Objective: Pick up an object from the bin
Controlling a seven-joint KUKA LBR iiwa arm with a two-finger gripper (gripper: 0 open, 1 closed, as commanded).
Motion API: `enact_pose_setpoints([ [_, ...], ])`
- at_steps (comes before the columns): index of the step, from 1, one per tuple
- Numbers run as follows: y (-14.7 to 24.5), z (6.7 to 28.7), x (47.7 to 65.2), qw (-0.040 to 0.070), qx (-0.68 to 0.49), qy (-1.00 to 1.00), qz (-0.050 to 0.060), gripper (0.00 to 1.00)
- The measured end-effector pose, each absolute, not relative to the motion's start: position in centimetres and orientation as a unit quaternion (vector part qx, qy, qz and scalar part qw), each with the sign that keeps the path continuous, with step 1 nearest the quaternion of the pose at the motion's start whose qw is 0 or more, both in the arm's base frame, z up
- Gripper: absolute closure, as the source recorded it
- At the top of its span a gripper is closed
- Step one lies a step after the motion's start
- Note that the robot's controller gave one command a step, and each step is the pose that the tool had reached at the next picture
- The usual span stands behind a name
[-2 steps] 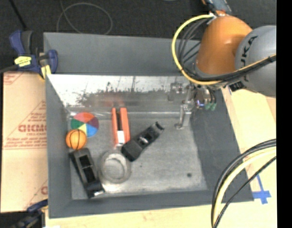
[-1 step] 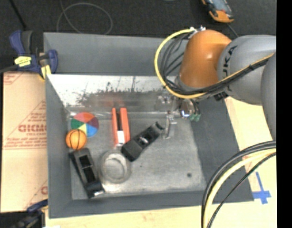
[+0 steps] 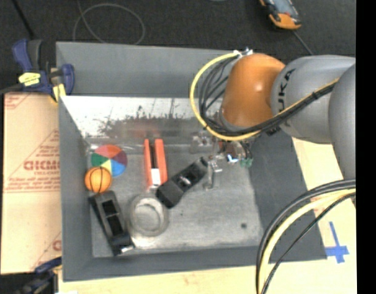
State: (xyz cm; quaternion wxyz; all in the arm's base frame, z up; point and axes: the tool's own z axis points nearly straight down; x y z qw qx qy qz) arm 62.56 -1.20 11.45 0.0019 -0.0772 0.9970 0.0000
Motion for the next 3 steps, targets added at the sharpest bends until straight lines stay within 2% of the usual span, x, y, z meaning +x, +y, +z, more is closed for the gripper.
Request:
enact_pose_setpoints([
  [1,-1.3,9.1,61.0,0.002,-0.051,0.999,0.001,0.00],
  [2,0.5,7.2,60.1,0.004,-0.053,0.999,-0.001,1.00],
  [3,0.5,7.2,60.1,0.004,-0.053,0.999,-0.001,1.00],
])
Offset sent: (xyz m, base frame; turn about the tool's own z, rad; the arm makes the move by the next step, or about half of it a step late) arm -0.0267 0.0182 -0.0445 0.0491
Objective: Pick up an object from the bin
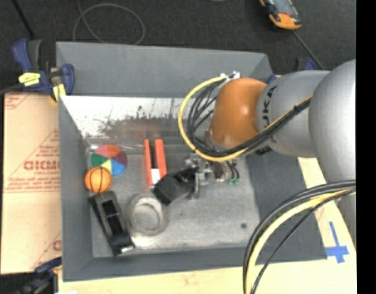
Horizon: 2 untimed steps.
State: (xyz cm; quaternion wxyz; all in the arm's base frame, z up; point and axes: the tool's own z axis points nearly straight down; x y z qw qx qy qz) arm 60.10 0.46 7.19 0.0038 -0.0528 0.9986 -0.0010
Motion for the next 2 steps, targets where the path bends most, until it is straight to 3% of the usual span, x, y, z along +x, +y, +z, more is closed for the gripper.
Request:
enact_pose_setpoints([
  [2,-1.7,7.0,62.6,-0.003,-0.073,0.997,-0.001,1.00],
])
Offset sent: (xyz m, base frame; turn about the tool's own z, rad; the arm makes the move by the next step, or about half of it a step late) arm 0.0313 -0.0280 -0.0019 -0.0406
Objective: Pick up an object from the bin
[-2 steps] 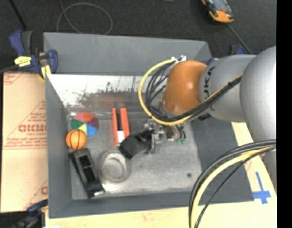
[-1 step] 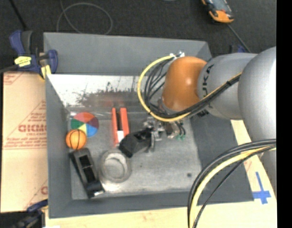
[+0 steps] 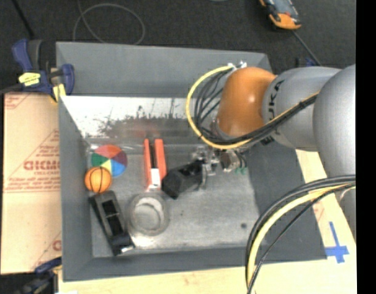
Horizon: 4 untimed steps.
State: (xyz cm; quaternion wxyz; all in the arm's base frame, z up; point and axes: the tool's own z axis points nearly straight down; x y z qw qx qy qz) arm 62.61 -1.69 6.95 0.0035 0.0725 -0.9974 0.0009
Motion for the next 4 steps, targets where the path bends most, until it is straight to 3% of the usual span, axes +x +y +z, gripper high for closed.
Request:
enact_pose_setpoints([
  [1,-2.7,7.1,63.3,0.004,0.083,-0.997,0.003,1.00],
  [2,-5.3,9.8,62.5,0.002,0.126,-0.992,0.000,1.00],
  [3,-4.6,17.1,65.4,0.002,0.095,-0.995,0.000,1.00],
  [4,-4.6,17.1,65.4,0.002,0.095,-0.995,-0.001,1.00],
])
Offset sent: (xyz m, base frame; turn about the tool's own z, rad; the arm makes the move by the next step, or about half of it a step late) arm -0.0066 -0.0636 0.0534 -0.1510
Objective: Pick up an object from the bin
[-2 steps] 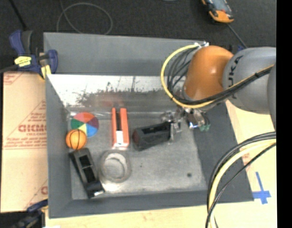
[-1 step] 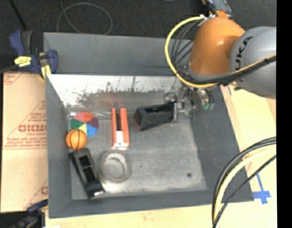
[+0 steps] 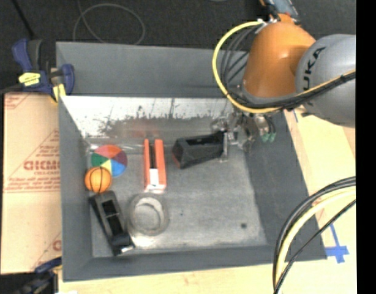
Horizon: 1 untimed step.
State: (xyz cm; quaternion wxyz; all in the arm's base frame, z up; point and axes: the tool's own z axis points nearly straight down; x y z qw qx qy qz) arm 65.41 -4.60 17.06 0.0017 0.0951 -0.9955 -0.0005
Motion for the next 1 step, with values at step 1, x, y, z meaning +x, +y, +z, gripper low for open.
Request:
enact_pose_setpoints([
  [1,-5.19,20.80,64.52,0.002,0.098,-0.995,0.000,1.00],
])
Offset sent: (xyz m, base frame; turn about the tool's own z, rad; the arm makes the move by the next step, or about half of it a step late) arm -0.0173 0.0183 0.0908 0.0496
